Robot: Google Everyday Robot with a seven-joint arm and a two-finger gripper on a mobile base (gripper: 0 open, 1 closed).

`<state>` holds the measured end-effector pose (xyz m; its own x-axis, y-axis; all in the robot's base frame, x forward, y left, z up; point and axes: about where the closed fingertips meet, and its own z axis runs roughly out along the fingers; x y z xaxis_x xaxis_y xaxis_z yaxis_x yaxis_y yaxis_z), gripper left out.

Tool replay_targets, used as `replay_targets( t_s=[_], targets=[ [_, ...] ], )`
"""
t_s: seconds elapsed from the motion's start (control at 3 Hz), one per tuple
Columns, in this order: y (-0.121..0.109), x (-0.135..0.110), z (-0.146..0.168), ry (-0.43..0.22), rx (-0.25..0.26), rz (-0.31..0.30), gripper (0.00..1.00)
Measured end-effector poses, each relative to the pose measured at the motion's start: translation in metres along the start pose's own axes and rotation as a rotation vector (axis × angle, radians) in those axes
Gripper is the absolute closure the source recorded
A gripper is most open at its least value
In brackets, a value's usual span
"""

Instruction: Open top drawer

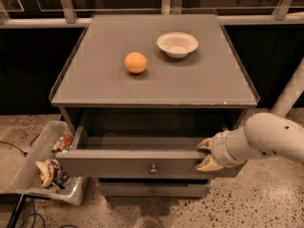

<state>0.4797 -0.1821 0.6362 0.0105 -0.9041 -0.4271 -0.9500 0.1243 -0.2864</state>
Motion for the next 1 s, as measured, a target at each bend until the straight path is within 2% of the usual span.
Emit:
replay_targets(
  t_s=[0.67,1.0],
  targets=[
    [0.0000,0.0000,0.0000,0.000,0.000,0.000,0.36],
    [0.0000,0.0000,0.0000,0.000,0.000,0.000,0.39]
  ],
)
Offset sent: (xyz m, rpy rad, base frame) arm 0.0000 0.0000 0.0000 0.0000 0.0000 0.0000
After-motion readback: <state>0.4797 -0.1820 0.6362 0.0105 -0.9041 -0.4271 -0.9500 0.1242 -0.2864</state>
